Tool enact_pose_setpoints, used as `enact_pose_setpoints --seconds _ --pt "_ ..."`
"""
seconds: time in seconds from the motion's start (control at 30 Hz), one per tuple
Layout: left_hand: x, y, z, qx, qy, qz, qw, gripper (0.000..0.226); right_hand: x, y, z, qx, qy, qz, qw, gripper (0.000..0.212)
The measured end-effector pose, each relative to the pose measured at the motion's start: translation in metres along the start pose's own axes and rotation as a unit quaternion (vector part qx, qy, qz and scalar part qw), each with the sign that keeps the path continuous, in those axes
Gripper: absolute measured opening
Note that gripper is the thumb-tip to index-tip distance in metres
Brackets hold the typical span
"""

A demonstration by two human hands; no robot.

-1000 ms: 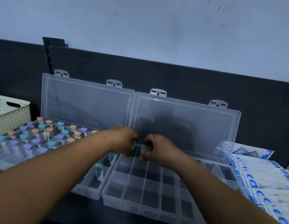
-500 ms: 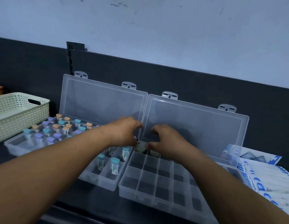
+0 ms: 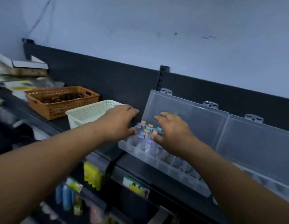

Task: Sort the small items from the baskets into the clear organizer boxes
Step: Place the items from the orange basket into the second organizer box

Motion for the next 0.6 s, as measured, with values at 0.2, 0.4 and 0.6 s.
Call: enact_pose_setpoints --seconds 0.2,0.4,0.6 --pt "-0.126 0.075 -0.027 0.001 -0.063 -0.049 0.997 0.078 -0.127 -0.04 0.023 0.004 -0.01 -0.046 0.999 0.074" --pt "-0.222 0.128 -0.043 -0.026 -0.085 -0.106 0.99 0.083 -0.228 -0.078 0.049 -0.022 -0.028 -0.08 0.996 0.075" --pt "-0.287 0.147 -0.044 -0.039 -0.057 -0.15 0.986 0.084 -0.277 -0.12 0.057 -0.022 -0.023 -0.114 0.993 0.074"
Point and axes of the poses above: each hand's wrist, its own y-axis away from the middle knuckle, its own z-axis out of the palm, x = y × z, the point moved 4 cm from there along -y, towards the middle knuckle, and after that the axes turned 5 degrees about -y, right-handed, at the moved point
